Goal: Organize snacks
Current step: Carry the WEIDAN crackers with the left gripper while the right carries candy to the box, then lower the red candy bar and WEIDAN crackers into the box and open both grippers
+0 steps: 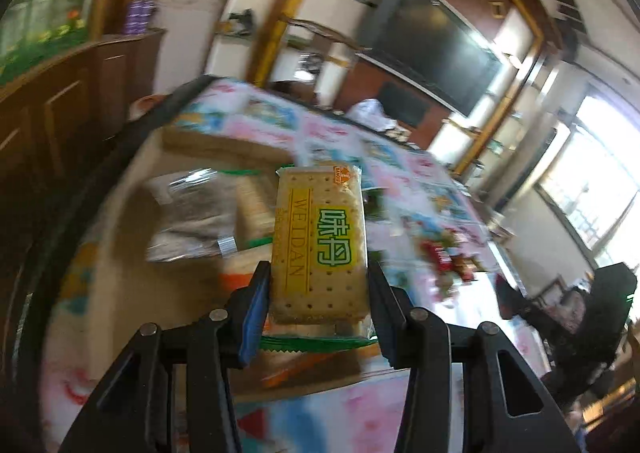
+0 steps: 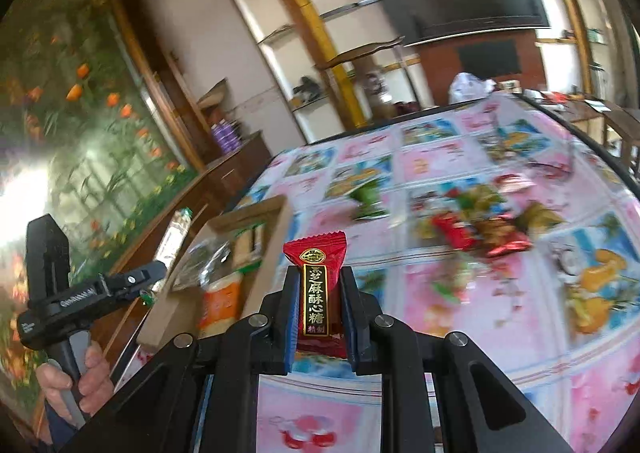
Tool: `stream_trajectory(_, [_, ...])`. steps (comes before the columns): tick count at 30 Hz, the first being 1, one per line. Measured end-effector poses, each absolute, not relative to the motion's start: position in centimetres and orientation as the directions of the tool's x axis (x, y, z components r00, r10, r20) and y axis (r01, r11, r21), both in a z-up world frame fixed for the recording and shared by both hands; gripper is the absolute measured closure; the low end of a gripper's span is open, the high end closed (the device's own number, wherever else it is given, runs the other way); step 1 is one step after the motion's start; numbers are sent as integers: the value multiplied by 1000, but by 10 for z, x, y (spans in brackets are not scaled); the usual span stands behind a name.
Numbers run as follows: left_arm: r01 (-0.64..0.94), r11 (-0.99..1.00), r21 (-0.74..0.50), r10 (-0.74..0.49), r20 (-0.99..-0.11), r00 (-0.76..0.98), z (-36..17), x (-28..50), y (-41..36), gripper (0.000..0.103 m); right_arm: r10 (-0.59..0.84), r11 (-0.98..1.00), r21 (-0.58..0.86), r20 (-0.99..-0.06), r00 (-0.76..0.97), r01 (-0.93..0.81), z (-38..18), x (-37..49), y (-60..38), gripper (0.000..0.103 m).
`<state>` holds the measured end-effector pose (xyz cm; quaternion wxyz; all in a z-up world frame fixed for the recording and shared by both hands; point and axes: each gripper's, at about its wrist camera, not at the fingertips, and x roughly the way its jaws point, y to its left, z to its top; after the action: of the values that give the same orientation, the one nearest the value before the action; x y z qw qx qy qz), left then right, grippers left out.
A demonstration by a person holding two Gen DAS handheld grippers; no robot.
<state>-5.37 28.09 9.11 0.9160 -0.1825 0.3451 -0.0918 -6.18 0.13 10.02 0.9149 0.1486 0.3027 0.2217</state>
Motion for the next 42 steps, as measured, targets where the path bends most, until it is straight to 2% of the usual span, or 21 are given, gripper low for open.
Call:
stream_trajectory(5, [-59,911,-409,-247,-654,715,57,-52,310,58,528,846,375,-500,686,-379,101,-59,38,83])
stream_trajectory(15, [-83,891,-447,-275,-675,684,29,-48,324,58,597,802,391,-543,591,-451,92,-35,101,83])
stream_trajectory(23, [-63,885,-460,-287,-649,704,29,-51,327,58,619,781,398,-594,515,-481,68,-21,145,82])
stream_trajectory(42, [-56,870,-489,-305,-624,720,30,-53,333,58,605,790,414,-641,472,-451,35,-10,153,82])
